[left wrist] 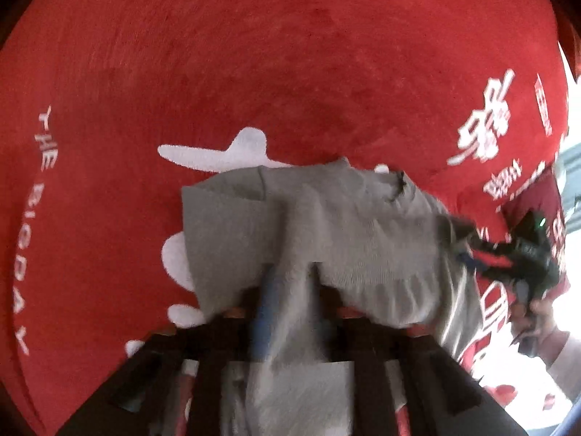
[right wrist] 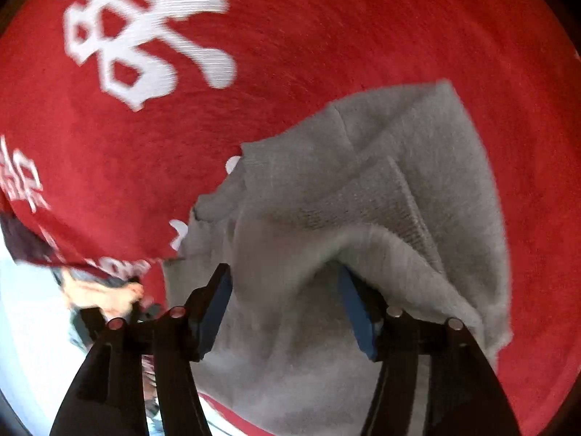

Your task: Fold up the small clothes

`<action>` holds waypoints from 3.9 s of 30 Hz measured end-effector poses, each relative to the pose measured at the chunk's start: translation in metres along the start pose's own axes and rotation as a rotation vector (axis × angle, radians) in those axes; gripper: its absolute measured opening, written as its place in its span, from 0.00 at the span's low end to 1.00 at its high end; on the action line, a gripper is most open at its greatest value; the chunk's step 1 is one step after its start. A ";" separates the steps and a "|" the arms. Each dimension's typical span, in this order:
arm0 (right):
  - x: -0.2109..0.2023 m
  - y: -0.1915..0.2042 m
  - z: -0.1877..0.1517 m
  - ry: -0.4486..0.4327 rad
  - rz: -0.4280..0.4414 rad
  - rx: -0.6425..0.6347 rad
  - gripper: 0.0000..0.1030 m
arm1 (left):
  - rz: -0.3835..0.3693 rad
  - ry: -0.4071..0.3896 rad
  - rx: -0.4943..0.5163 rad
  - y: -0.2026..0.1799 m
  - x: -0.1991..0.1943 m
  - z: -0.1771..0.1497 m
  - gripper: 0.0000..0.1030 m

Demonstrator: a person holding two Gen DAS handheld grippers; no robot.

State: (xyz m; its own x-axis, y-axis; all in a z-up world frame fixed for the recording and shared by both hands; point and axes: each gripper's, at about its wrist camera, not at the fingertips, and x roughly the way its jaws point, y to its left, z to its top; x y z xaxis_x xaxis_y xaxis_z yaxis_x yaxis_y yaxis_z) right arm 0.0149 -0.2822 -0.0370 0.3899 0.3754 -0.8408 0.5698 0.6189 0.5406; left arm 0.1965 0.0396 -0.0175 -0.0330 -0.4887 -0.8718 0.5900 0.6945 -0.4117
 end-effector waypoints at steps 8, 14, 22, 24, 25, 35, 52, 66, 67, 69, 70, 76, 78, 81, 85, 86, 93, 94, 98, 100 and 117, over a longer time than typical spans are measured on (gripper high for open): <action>-0.016 0.040 0.001 0.053 -0.348 -0.494 0.63 | 0.061 0.072 0.093 -0.034 0.023 0.004 0.66; 0.004 0.023 0.036 0.084 -0.314 -0.449 0.63 | 0.093 0.112 0.095 -0.042 0.052 0.018 0.66; 0.018 0.012 0.042 0.164 -0.313 -0.431 0.06 | 0.178 0.161 0.135 -0.041 0.074 0.019 0.46; 0.005 0.021 0.037 0.117 -0.319 -0.468 0.06 | 0.170 0.143 0.142 -0.041 0.068 0.019 0.12; 0.000 0.023 0.036 0.109 -0.312 -0.471 0.06 | 0.148 0.137 0.131 -0.040 0.064 0.019 0.08; -0.024 0.057 0.047 0.018 -0.262 -0.468 0.06 | 0.064 0.000 0.079 -0.048 0.026 0.042 0.01; 0.019 0.037 0.051 0.141 -0.202 -0.385 0.09 | 0.087 0.182 0.016 -0.013 0.058 0.038 0.01; 0.027 0.029 0.049 0.158 -0.220 -0.381 0.13 | 0.133 0.213 -0.002 -0.010 0.047 0.038 1.00; 0.028 0.029 0.049 0.159 -0.222 -0.381 0.17 | 0.157 0.204 0.004 -0.010 0.044 0.038 0.97; 0.028 0.029 0.049 0.158 -0.219 -0.381 0.19 | 0.159 0.188 0.018 -0.013 0.046 0.036 0.98; 0.029 0.028 0.049 0.158 -0.218 -0.381 0.19 | 0.159 0.177 0.019 -0.014 0.047 0.035 0.98; 0.029 0.028 0.048 0.159 -0.210 -0.380 0.19 | 0.128 0.183 0.021 -0.015 0.062 0.030 0.98; 0.029 0.028 0.048 0.160 -0.208 -0.378 0.19 | 0.118 0.197 0.042 -0.016 0.074 0.028 0.97; 0.029 0.027 0.048 0.161 -0.203 -0.379 0.19 | 0.113 0.235 0.067 -0.021 0.093 0.024 0.79; 0.030 0.027 0.048 0.165 -0.202 -0.379 0.19 | 0.099 0.256 0.078 -0.025 0.110 0.020 0.60; 0.030 0.027 0.048 0.164 -0.201 -0.377 0.19 | 0.096 0.257 0.081 -0.025 0.112 0.019 0.45; 0.038 0.027 0.049 0.175 -0.247 -0.369 0.13 | 0.072 0.236 0.087 -0.038 0.120 0.016 0.09; 0.035 0.030 0.048 0.165 -0.248 -0.376 0.06 | 0.071 0.219 0.090 -0.041 0.117 0.015 0.09; 0.009 0.043 0.048 0.077 -0.243 -0.409 0.06 | 0.043 0.118 0.095 -0.051 0.088 0.016 0.09; -0.002 0.046 0.055 0.057 -0.233 -0.409 0.06 | 0.044 0.086 0.095 -0.052 0.083 0.020 0.09; 0.025 0.004 0.082 0.054 -0.388 -0.301 0.27 | 0.325 0.028 -0.074 -0.023 0.097 0.006 0.79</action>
State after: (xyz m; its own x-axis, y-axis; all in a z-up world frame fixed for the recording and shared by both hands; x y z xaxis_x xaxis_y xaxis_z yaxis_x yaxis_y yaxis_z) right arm 0.0861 -0.3269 -0.0540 0.1484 0.1082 -0.9830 0.4281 0.8890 0.1625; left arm 0.1840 -0.0271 -0.0908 0.1247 -0.2215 -0.9671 0.5128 0.8489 -0.1283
